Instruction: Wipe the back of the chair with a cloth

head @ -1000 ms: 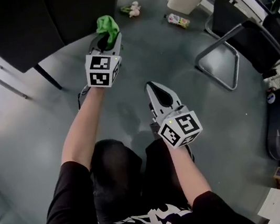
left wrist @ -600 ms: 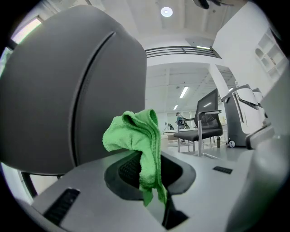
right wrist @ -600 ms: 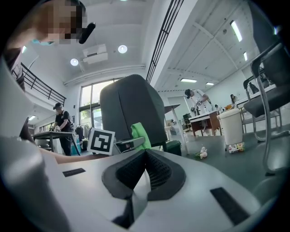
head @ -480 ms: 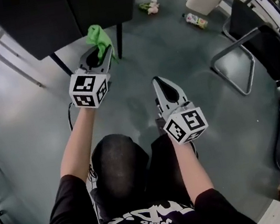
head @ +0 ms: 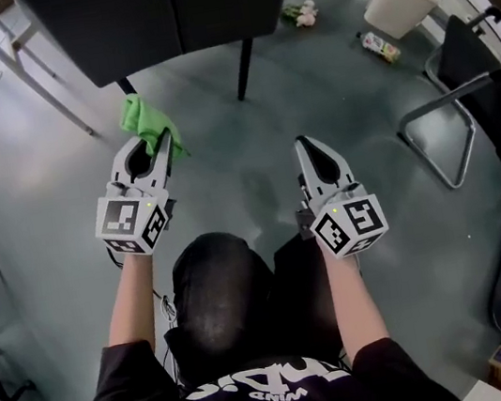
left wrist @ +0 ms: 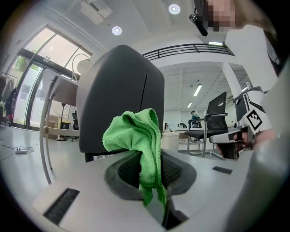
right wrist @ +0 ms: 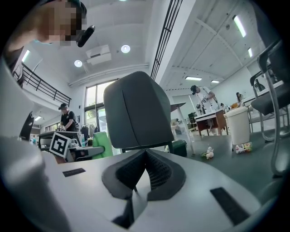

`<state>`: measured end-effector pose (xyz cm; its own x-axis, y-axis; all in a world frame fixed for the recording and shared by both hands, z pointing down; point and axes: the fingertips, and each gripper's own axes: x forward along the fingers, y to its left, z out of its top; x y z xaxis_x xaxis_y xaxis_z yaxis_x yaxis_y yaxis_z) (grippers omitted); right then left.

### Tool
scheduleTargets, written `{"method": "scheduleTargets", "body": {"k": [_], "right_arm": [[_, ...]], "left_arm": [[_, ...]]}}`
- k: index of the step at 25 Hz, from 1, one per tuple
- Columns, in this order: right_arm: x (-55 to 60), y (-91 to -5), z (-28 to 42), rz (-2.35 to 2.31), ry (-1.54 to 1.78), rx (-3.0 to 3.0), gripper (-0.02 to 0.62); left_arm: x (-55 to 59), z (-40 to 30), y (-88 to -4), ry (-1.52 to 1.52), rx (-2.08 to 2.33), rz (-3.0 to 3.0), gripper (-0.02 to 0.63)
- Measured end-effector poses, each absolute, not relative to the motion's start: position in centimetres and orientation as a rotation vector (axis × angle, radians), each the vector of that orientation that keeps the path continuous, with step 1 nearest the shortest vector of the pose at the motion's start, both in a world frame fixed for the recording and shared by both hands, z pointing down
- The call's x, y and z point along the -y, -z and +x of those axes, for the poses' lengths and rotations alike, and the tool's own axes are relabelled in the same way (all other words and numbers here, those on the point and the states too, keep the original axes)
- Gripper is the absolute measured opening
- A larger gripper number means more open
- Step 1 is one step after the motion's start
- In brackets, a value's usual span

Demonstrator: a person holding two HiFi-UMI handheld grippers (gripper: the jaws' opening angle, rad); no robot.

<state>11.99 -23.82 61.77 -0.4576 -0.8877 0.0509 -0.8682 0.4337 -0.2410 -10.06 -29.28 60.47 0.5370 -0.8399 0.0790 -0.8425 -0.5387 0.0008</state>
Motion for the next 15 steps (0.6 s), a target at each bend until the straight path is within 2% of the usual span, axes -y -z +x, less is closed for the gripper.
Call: {"method": "scheduleTargets", "body": {"k": [9,15], "right_arm": [[24.6,-61.7,10.9,-1.553,0.388,-2.594,-0.003],[25.7,-57.9,9.6,-1.538,0.458,-2.601,-0.003]], "left_arm": [[26.8,-13.4,-60.8,-0.069,1.552,2.623,0.064],[27.1,-13.2,-55.9,-0.066,1.531,2.604,0.064]]}}
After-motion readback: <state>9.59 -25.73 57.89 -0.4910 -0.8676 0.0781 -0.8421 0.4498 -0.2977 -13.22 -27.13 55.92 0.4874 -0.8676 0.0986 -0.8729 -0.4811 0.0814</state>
